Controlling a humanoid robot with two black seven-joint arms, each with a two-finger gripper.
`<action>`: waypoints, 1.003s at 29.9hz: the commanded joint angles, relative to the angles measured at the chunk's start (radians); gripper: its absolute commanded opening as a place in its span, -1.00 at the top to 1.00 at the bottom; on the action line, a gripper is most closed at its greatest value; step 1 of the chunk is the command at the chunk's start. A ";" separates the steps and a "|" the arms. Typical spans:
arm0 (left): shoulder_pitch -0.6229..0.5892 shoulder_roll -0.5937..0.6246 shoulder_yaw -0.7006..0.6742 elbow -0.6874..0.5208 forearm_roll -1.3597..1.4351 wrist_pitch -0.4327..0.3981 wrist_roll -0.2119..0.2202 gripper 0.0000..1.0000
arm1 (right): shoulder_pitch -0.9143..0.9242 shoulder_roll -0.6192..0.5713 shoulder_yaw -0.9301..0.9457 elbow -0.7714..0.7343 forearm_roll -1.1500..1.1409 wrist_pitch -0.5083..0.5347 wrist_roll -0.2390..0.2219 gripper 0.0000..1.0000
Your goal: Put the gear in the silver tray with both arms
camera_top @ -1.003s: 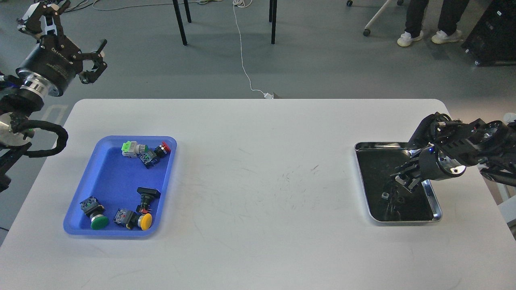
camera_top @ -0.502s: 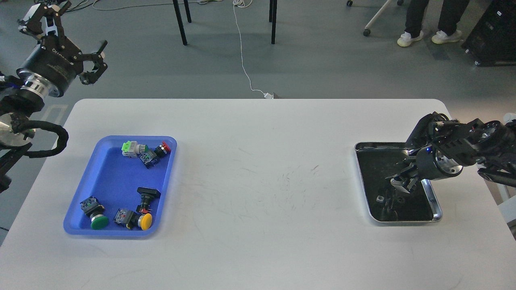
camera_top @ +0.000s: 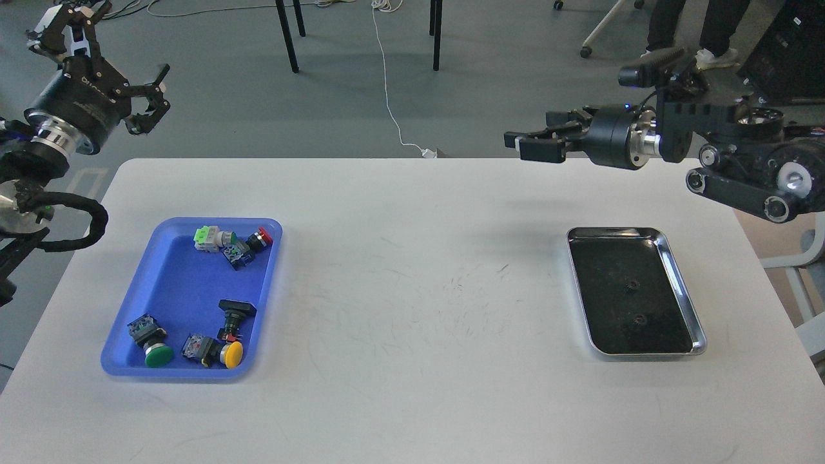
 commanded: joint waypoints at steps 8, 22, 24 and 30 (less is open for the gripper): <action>0.006 -0.045 -0.004 0.018 -0.011 -0.003 -0.002 -0.95 | -0.189 0.216 0.564 -0.146 0.236 0.002 -0.001 -0.99; 0.004 -0.209 -0.008 0.126 -0.015 -0.003 -0.002 -0.95 | -0.325 0.310 0.831 -0.250 0.884 0.025 -0.032 -0.99; 0.004 -0.222 -0.008 0.126 -0.015 0.003 -0.002 -0.95 | -0.330 0.308 0.862 -0.296 0.955 0.092 -0.041 -0.99; 0.006 -0.257 -0.040 0.126 -0.015 0.009 -0.002 -0.95 | -0.402 0.307 1.026 -0.421 1.109 0.329 -0.081 -0.99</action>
